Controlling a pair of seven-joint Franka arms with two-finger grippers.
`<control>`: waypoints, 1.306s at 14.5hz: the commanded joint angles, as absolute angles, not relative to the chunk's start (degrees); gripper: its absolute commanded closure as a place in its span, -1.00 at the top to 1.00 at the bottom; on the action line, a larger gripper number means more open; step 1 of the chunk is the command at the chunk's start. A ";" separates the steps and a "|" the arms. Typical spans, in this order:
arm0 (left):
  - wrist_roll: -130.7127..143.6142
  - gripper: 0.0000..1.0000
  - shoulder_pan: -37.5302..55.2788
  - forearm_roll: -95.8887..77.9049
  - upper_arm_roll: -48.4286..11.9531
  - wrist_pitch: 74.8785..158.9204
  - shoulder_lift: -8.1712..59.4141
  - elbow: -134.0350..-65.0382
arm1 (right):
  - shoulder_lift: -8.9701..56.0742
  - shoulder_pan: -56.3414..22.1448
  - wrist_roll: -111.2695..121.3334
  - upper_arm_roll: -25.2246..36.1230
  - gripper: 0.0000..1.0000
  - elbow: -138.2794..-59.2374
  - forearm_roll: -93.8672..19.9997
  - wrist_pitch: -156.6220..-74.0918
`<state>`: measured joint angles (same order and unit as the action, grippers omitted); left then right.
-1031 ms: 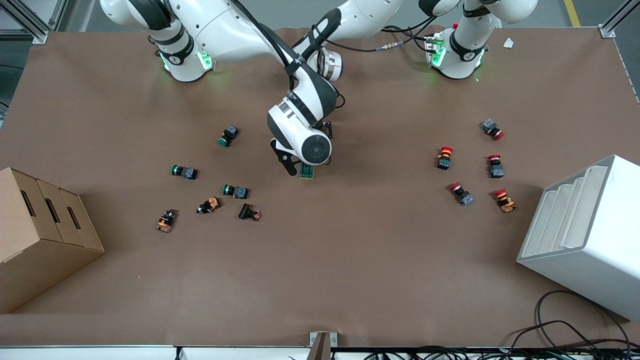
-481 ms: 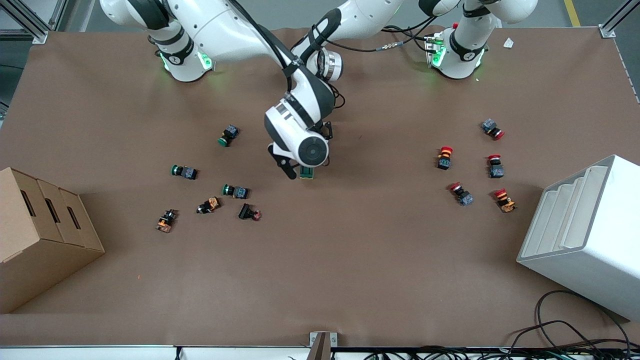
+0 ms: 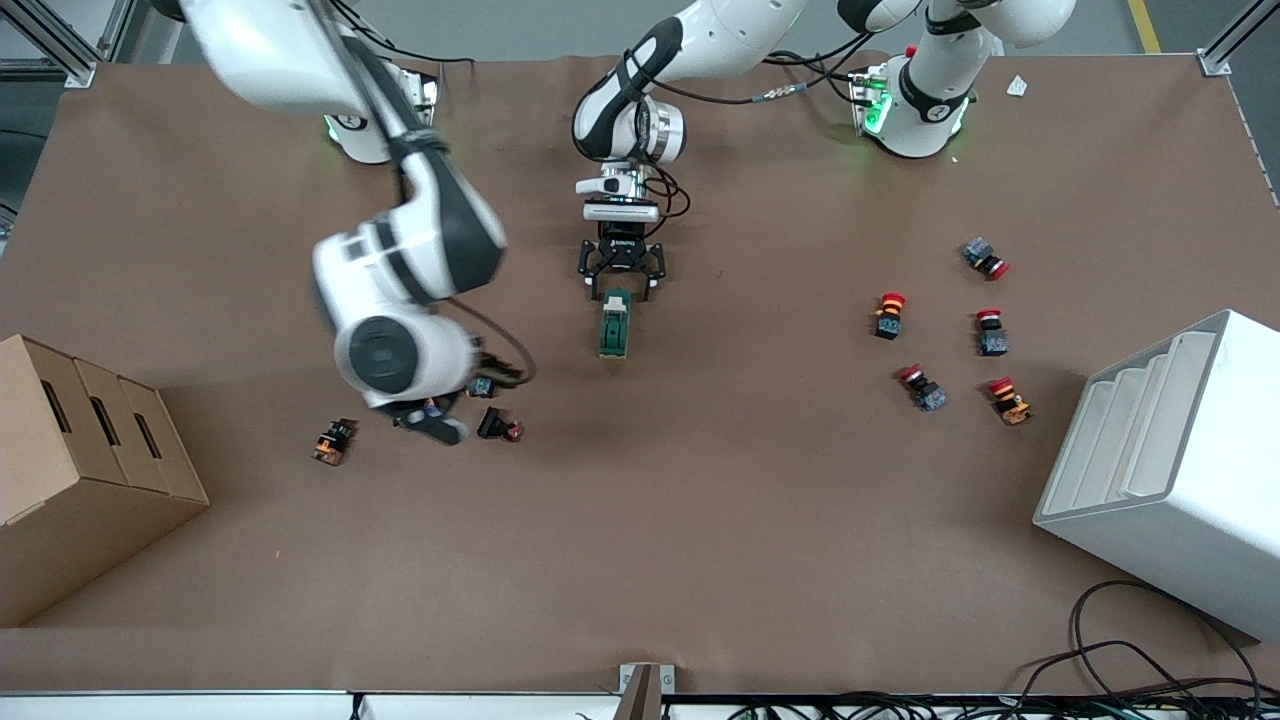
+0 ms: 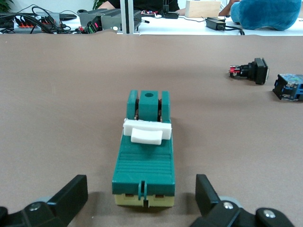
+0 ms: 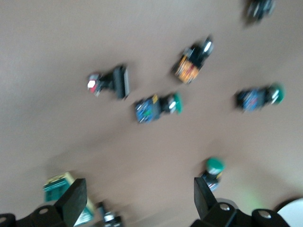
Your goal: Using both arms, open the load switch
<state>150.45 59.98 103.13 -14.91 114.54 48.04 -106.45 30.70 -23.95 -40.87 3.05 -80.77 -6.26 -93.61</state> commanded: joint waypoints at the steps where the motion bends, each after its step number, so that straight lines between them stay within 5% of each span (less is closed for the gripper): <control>1: 152.58 0.98 58.89 103.62 -14.85 118.21 50.36 -104.50 | 24.80 -18.04 -27.22 1.76 1.00 -85.08 -3.17 -94.22; 8: 134.77 0.97 56.34 86.44 -15.47 123.57 42.64 -102.14 | 18.64 -2.65 1.30 1.58 1.00 -84.29 -1.05 -91.49; 19: 75.28 0.99 42.56 37.91 -15.12 121.12 27.52 -88.08 | 19.42 0.26 1.05 1.58 1.00 -80.07 -0.35 -90.27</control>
